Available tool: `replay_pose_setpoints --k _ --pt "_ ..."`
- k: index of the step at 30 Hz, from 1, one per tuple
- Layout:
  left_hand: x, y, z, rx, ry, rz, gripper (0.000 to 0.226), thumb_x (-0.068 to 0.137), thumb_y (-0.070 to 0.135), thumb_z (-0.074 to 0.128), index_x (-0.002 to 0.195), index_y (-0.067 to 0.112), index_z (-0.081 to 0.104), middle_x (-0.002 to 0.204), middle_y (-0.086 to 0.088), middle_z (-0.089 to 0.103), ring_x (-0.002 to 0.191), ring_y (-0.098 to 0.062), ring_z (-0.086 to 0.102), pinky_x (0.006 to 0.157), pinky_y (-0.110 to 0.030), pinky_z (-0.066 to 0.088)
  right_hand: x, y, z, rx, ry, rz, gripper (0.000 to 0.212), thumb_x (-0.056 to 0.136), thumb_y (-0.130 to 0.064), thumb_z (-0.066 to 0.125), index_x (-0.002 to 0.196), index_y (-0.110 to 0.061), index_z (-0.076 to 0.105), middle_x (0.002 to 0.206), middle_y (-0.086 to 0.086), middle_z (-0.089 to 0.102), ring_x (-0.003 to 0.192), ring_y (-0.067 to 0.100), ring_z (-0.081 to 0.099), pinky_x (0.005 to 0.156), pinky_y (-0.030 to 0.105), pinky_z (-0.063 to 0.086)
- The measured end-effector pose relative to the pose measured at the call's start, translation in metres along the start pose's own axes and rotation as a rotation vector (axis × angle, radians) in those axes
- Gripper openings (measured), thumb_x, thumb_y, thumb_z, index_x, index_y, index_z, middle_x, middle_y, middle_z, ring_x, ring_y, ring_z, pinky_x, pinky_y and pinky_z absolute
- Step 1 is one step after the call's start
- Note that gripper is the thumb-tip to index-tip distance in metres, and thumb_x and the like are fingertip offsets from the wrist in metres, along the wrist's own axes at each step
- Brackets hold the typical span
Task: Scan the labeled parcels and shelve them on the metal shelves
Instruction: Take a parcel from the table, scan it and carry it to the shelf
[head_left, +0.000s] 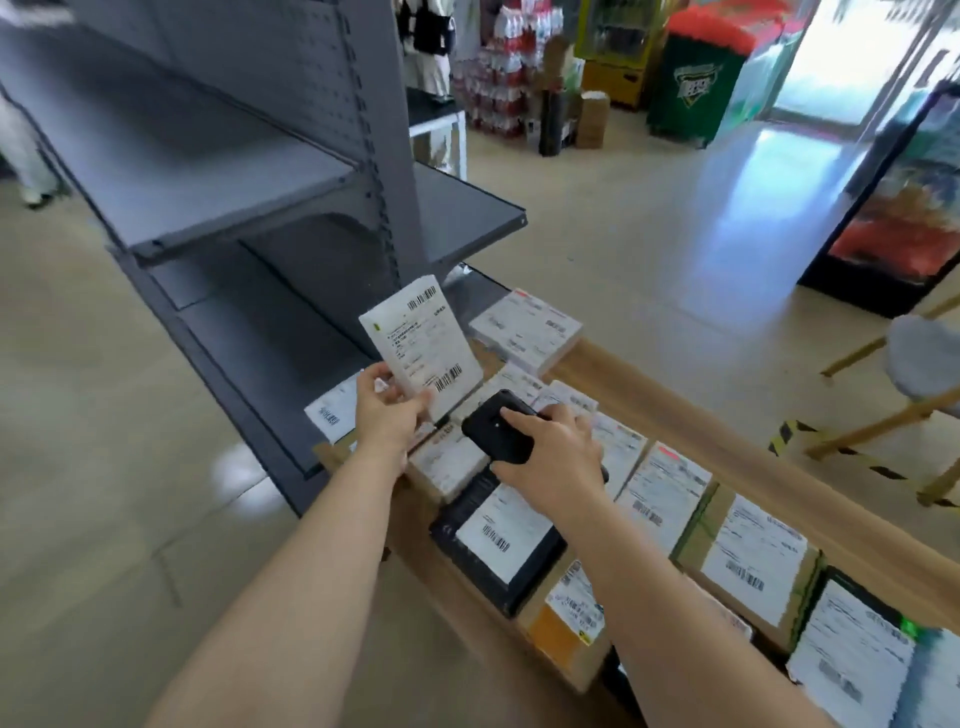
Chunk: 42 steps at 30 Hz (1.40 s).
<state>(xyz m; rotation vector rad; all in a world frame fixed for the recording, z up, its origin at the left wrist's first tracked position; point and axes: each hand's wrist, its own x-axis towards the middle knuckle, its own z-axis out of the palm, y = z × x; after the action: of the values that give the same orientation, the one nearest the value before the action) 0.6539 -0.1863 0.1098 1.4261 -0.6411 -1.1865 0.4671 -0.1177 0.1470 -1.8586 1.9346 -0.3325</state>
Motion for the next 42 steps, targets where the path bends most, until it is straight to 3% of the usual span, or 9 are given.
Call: replay_pose_setpoints --k 7,11,13,17,23,29,34,38,42 --pt "0.021 0.012 -0.194 -0.334 0.290 -0.098 0.049 0.086 -0.003 0.072 0.116 0.027 0.048 0.111 0.001 0.067 0.090 -0.020 0.068 0.064 -0.039 0.058 0.009 -0.141 0.086 0.064 -0.044 -0.291 0.064 0.083 -0.050 0.066 0.142 -0.046 0.042 0.134 0.000 0.040 0.124 0.028 0.033 0.103 0.048 0.037" --pt "0.026 0.025 -0.331 -0.446 0.382 -0.105 0.044 0.091 0.001 0.069 0.115 0.029 0.045 0.086 0.001 0.074 0.068 -0.016 0.067 0.056 -0.032 0.055 0.014 -0.263 0.154 0.055 -0.083 -0.480 0.066 0.083 -0.048 0.069 0.143 -0.047 0.041 0.140 -0.002 0.035 0.124 0.026 0.032 0.106 0.047 0.034" --pt "0.034 0.040 -0.400 -0.491 0.431 -0.073 0.048 0.090 0.004 0.070 0.122 0.028 0.043 0.090 -0.001 0.074 0.075 -0.018 0.065 0.064 -0.035 0.053 0.021 -0.332 0.185 0.056 -0.085 -0.546 0.066 0.082 -0.046 0.069 0.142 -0.047 0.042 0.142 -0.002 0.034 0.124 0.026 0.032 0.106 0.047 0.033" --pt "0.056 0.081 -0.526 -0.611 0.517 -0.031 0.040 0.088 0.008 0.073 0.110 0.029 0.048 0.099 -0.003 0.072 0.086 -0.019 0.067 0.073 -0.037 0.057 0.037 -0.468 0.243 0.094 -0.097 -0.598 0.066 0.082 -0.044 0.070 0.142 -0.045 0.044 0.143 -0.001 0.035 0.126 0.027 0.031 0.104 0.046 0.034" --pt "0.111 0.130 -0.673 -0.596 0.566 0.011 0.057 0.087 0.016 0.075 0.137 0.024 0.049 0.108 -0.002 0.074 0.094 -0.022 0.071 0.069 -0.035 0.056 0.070 -0.623 0.320 0.157 -0.119 -0.616 0.064 0.079 -0.039 0.074 0.139 -0.041 0.050 0.137 0.000 0.040 0.122 0.025 0.034 0.100 0.041 0.031" --pt "0.217 0.169 -0.741 -0.614 0.530 -0.022 0.056 0.091 0.010 0.071 0.138 0.023 0.044 0.113 -0.005 0.074 0.091 -0.022 0.073 0.073 -0.038 0.058 0.142 -0.725 0.349 0.147 -0.111 -0.640 0.065 0.079 -0.039 0.074 0.139 -0.042 0.050 0.136 -0.002 0.040 0.122 0.023 0.034 0.102 0.039 0.030" --pt "0.337 0.231 -0.772 -0.603 0.453 -0.160 0.048 0.093 0.004 0.066 0.136 0.018 0.048 0.114 -0.014 0.069 0.085 -0.026 0.070 0.054 -0.038 0.059 0.239 -0.810 0.353 0.201 -0.042 -0.653 0.064 0.079 -0.036 0.073 0.138 -0.043 0.050 0.135 -0.003 0.041 0.122 0.022 0.034 0.105 0.041 0.032" --pt "0.439 0.320 -0.798 -0.602 0.455 -0.079 0.036 0.095 0.004 0.064 0.127 0.016 0.055 0.115 -0.013 0.069 0.086 -0.025 0.070 0.053 -0.037 0.059 0.329 -0.897 0.348 0.253 0.000 -0.681 0.064 0.079 -0.038 0.074 0.138 -0.043 0.050 0.137 -0.003 0.040 0.123 0.022 0.034 0.106 0.044 0.034" --pt "0.529 0.402 -0.824 -0.555 0.457 0.029 0.047 0.093 0.006 0.067 0.135 0.019 0.050 0.112 -0.010 0.072 0.087 -0.023 0.072 0.058 -0.038 0.060 0.412 -0.992 0.340 0.257 0.036 -0.694 0.065 0.078 -0.040 0.075 0.138 -0.044 0.050 0.134 -0.002 0.042 0.121 0.024 0.035 0.105 0.044 0.035"
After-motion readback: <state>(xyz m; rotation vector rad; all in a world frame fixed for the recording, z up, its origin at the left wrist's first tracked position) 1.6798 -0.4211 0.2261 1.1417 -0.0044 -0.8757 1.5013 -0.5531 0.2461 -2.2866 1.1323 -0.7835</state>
